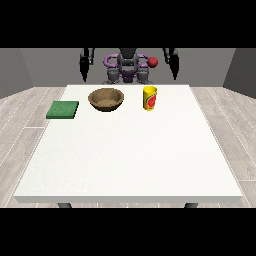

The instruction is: Pick the cup and pour the ball into the bowl, then pick the bowl and place it on the pad

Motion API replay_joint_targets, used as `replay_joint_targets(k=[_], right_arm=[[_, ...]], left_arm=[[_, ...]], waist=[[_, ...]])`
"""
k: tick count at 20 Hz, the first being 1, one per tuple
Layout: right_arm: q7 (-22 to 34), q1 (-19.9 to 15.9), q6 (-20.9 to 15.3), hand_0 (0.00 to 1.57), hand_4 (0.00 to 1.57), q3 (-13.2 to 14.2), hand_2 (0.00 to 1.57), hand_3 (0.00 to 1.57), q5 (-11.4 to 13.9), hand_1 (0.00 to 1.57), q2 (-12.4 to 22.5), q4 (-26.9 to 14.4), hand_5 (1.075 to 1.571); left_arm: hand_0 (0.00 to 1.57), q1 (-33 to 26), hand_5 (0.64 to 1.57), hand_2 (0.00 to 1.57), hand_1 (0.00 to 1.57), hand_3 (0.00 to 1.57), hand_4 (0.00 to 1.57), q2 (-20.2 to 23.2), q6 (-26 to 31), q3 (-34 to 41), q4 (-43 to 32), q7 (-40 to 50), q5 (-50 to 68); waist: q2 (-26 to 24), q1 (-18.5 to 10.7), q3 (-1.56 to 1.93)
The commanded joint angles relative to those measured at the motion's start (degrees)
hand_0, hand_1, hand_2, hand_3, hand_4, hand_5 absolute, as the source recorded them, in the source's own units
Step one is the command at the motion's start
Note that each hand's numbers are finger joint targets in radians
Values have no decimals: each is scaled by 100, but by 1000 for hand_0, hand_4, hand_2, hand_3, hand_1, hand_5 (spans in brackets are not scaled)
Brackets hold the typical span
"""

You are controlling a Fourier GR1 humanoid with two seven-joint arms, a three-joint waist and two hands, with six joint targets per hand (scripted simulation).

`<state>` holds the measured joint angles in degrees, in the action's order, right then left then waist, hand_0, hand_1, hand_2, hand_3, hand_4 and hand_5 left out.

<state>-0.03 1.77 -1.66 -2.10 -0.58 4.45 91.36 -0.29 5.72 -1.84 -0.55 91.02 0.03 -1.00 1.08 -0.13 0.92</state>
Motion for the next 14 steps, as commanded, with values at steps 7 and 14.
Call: replay_joint_targets(k=[7,14], right_arm=[[847,632,94,0,583,-200,0,0,-557,0,-301,862,1570],[1996,1059,-22,0,529,135,0,0,-1102,0,-59,2072,1569]], left_arm=[[0,-473,1562,0,0,0,0,-535,4,-346,814,934,674],[0,-1080,1551,0,0,0,0,-522,-278,-713,2219,2032,672]], waist=[[-2380,240,-93],[-2474,-25,-91]])
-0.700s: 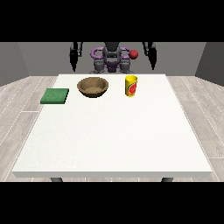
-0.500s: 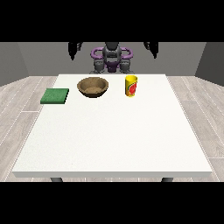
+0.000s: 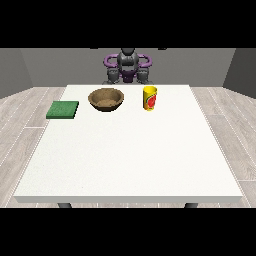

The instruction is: Pick the cup and pour the ball into the bowl, then pick the bowl and place it on the pad

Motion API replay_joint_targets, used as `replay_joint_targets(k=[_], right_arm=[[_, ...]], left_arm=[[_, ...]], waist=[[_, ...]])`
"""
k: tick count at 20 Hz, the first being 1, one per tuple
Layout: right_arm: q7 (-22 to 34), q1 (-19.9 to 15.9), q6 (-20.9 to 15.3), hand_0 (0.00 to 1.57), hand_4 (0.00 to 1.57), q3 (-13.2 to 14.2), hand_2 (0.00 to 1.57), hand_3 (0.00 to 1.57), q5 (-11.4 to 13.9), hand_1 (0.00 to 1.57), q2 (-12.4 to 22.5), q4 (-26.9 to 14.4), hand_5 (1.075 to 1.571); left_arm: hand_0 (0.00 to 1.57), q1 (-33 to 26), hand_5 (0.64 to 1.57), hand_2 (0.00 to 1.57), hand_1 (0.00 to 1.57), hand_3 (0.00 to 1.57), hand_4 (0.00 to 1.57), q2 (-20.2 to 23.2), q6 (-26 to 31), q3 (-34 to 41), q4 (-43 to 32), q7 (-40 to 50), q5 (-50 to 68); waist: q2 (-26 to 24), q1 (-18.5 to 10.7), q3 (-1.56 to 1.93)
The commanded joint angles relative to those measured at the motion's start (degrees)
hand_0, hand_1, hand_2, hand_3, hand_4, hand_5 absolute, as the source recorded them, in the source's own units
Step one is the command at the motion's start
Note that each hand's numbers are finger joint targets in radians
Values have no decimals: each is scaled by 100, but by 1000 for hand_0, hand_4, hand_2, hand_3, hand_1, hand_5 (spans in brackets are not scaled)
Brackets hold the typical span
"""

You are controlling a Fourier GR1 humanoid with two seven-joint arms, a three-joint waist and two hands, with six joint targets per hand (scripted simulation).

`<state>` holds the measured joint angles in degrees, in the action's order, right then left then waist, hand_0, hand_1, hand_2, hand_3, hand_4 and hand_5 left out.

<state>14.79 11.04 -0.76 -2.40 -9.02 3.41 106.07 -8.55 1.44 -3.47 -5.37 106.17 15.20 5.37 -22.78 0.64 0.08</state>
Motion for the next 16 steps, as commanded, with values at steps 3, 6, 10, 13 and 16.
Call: replay_joint_targets(k=[3,6,10,13,16], right_arm=[[220,444,93,0,509,-5,0,0,-326,0,-21,1125,1570],[-420,531,352,0,482,335,0,0,-422,0,71,919,1570],[-862,284,557,0,432,163,0,0,-309,0,21,745,1571],[-1694,-97,698,0,382,678,0,0,-379,0,83,-7,1571],[-2000,-222,951,0,346,647,0,0,-428,0,97,-252,1571]], left_arm=[[0,-339,1549,0,0,0,0,-140,-439,-485,840,74,-172],[0,-269,1546,0,0,0,0,-142,-568,-898,997,-164,-478],[0,-38,1537,0,0,0,0,-143,-394,-425,-65,-1566,-354],[0,247,1524,0,0,0,0,-144,-571,-696,-342,-2075,-546],[0,529,1504,0,0,0,0,-144,-785,-673,-948,-2687,-646]], waist=[[512,118,-8],[949,20,-6],[1618,296,-9],[2144,120,-6],[2431,242,-8]])
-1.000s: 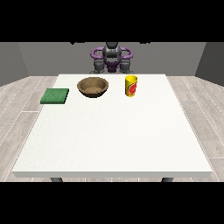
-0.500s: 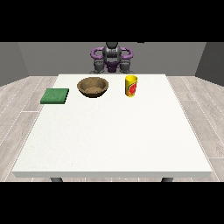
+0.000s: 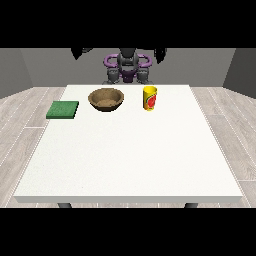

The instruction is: Pick the cup and pour the ball into the bowl, then pick the bowl and place it on the pad

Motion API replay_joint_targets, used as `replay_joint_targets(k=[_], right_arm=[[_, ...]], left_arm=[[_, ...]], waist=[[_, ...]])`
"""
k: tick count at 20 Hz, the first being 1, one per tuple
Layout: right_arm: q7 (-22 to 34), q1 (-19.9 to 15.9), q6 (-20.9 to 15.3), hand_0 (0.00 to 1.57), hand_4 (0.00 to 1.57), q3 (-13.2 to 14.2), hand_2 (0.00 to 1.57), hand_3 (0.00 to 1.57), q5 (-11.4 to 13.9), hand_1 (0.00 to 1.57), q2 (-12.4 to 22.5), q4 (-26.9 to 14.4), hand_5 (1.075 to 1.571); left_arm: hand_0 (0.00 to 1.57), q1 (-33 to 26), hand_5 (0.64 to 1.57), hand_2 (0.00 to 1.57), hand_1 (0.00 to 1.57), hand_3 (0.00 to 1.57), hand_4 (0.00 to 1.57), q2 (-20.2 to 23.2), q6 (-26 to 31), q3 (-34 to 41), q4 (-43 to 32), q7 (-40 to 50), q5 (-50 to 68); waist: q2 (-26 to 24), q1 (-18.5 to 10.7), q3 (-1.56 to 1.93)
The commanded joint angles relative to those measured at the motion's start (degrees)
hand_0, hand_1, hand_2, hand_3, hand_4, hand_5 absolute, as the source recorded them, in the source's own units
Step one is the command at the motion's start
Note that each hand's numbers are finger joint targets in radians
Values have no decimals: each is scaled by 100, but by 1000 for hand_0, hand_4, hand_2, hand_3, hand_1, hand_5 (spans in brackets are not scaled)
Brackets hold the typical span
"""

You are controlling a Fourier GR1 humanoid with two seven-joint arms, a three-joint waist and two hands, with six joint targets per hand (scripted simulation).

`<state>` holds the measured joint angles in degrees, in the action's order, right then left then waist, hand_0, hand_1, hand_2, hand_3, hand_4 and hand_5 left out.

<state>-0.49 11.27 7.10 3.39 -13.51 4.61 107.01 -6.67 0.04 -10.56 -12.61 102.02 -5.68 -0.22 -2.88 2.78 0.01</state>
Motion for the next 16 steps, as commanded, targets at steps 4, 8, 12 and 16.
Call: replay_joint_targets(k=[4,8,12,16], right_arm=[[-1165,-322,701,0,303,590,0,0,-187,0,367,-1005,1571],[-1263,-604,605,0,283,428,0,0,19,0,207,-1197,1571],[-1283,-963,969,0,266,1013,0,0,-337,0,697,-1757,1569],[-1540,-678,1076,0,262,832,0,0,-214,0,483,-1702,1571]], left_arm=[[0,718,1495,0,0,0,0,-4,-212,232,-1094,-1242,-198],[0,1217,1494,0,0,0,0,-4,-587,264,-1992,-1606,-244],[0,1548,1476,0,0,0,0,107,-172,866,-2444,-1920,10],[0,1927,1456,0,0,0,0,289,-106,1414,-3445,-2351,135]], waist=[[788,189,0],[938,284,-2],[920,77,-2],[894,320,-2]])
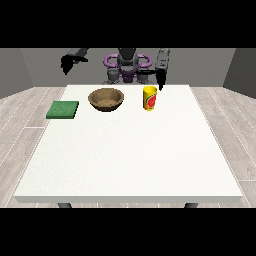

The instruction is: Pick the cup and pour the ball into the bowl, then pick the bowl and place it on the pad

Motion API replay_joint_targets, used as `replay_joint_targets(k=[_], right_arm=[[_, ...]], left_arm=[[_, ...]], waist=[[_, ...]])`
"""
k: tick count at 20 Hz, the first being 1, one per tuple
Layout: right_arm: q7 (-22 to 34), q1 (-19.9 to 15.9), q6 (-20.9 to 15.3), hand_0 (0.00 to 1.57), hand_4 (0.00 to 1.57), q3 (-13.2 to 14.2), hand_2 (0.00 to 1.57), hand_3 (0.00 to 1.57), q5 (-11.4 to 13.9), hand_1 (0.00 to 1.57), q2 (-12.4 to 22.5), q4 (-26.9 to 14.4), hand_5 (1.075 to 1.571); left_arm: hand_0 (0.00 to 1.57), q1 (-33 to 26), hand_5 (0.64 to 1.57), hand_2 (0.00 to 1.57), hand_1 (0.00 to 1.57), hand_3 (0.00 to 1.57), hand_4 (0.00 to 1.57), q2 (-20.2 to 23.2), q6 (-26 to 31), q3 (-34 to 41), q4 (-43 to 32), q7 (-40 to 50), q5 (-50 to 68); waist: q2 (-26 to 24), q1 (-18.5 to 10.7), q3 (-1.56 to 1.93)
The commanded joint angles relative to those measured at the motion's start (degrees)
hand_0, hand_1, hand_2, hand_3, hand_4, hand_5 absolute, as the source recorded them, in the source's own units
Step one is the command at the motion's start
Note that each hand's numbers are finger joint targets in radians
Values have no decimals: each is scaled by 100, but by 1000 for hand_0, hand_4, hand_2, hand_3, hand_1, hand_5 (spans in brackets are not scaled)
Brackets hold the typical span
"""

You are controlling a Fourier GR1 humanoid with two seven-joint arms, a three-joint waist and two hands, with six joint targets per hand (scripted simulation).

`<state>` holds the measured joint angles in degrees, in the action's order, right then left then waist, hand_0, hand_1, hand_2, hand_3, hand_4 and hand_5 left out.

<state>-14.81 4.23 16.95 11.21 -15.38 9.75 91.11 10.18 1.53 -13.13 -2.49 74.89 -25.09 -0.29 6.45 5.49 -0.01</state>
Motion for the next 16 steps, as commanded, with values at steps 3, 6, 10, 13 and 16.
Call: replay_joint_targets(k=[3,6,10,13,16], right_arm=[[-79,-218,181,0,259,156,0,0,16,0,133,-474,1571],[-115,-26,339,0,241,49,0,0,-43,0,31,-312,1570],[-187,-566,663,0,266,470,0,0,-378,0,509,-591,1569],[-228,-257,835,0,273,474,0,0,-344,0,563,-533,1569],[-127,-650,994,0,217,860,0,0,-749,0,912,-835,1570]], left_arm=[[0,681,1452,0,0,0,0,87,-76,394,-1155,-520,-20],[0,950,1470,0,0,0,0,93,-47,647,-1894,-909,91],[340,1322,1476,0,340,0,0,-81,-547,778,-2365,-1301,-55],[848,1133,1455,0,848,0,253,-141,-737,756,-2846,-1619,-221],[1296,1041,1561,1571,1296,1571,1148,-146,-1561,377,-2924,-1895,-378]], waist=[[-26,33,0],[39,261,-1],[474,380,-1],[414,506,-1],[543,595,0]])
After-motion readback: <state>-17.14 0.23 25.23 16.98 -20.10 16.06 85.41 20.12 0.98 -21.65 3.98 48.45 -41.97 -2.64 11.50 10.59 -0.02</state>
